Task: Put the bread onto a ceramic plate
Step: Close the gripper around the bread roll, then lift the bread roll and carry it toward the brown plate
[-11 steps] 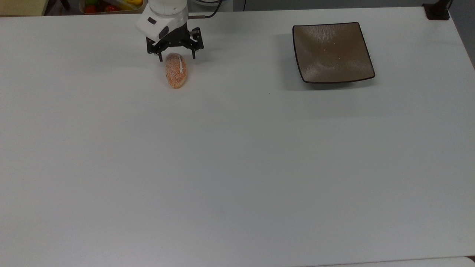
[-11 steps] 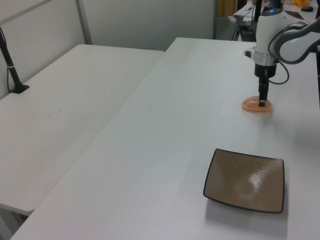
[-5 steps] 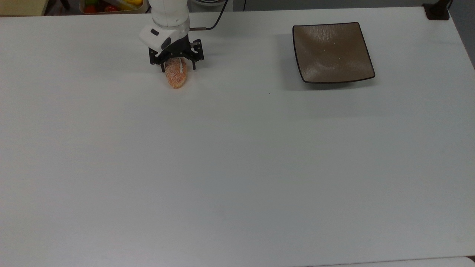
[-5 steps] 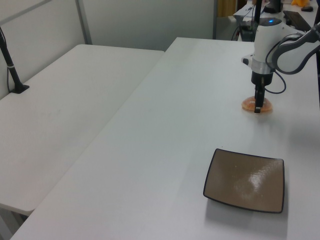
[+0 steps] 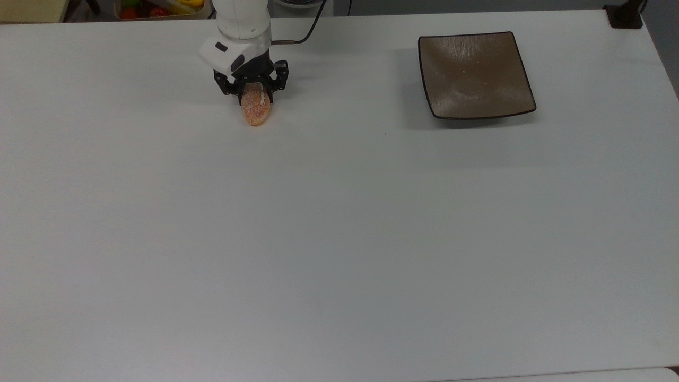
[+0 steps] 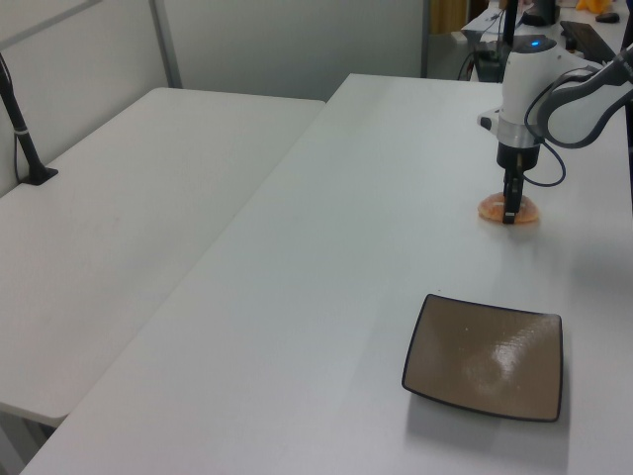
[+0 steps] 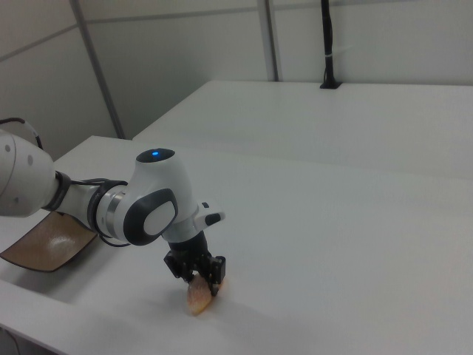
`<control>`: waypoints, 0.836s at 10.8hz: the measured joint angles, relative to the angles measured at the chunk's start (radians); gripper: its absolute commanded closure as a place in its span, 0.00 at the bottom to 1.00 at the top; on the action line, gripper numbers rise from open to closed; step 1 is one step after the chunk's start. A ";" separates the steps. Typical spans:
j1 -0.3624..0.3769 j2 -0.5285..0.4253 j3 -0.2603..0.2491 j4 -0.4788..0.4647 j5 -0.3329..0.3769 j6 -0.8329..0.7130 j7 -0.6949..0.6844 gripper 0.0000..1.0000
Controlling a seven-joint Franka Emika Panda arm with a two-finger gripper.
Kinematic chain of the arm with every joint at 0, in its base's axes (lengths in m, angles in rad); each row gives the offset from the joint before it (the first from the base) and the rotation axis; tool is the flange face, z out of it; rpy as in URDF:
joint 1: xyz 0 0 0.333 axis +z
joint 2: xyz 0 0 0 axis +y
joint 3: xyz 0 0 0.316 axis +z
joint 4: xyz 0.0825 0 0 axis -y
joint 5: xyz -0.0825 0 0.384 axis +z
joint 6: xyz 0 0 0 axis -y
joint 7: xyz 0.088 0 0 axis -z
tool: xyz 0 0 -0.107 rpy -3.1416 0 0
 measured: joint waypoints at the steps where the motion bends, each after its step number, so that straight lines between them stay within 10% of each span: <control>1: 0.000 -0.001 0.000 0.002 0.000 -0.003 0.000 0.75; 9: 0.053 -0.107 0.008 0.257 0.004 -0.469 0.006 0.73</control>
